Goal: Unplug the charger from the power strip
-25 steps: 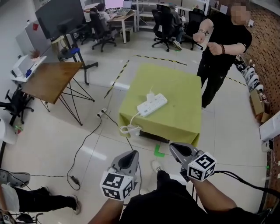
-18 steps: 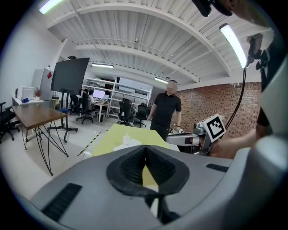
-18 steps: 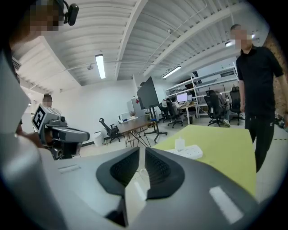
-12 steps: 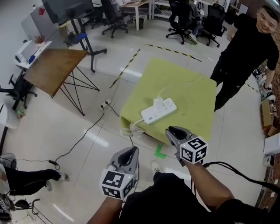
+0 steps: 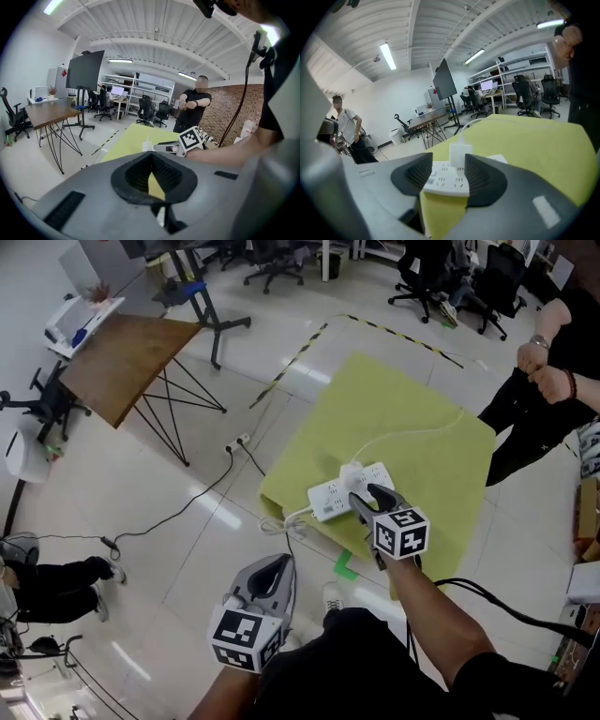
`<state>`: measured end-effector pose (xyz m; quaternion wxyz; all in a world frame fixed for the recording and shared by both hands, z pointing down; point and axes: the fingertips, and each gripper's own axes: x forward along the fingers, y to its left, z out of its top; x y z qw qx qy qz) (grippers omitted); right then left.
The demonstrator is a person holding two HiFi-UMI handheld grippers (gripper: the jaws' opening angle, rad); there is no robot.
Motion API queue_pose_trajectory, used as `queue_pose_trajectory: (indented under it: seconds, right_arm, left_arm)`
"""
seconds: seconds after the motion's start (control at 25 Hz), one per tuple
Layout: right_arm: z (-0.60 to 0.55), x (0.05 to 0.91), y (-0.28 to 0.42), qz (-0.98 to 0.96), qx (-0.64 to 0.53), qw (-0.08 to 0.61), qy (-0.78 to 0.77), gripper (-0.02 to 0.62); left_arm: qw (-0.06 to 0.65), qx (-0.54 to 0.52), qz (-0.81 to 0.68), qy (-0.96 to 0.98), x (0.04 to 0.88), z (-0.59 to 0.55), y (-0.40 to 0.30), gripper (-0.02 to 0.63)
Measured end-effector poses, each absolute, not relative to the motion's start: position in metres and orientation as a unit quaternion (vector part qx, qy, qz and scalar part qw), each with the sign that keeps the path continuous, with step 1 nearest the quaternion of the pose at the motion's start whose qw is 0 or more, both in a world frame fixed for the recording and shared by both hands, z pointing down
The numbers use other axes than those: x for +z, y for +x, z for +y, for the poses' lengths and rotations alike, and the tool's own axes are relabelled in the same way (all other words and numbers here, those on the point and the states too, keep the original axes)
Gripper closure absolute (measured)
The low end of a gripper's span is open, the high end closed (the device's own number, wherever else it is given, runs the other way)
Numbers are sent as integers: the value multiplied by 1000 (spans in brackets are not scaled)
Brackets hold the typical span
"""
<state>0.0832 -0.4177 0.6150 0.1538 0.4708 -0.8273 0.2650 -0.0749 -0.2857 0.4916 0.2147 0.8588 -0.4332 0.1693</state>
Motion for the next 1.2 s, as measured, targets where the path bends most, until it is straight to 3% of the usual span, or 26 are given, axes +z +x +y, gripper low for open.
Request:
queue_pose_trajectory:
  seconds: [0.16,0.32,1.2]
  right_arm:
    - [-452,632,81,-819,268,161,482,307]
    - [-472,647,76,-816,267,179,481,296]
    - [-473,622,71,-832,245,186,462,328]
  left_arm:
    - [226,174,-450,846,498,-296,-78,600]
    - [233,177,-463,836,505,-296,-80,600]
    - [235,162,-487,825,494,-305,-94,600]
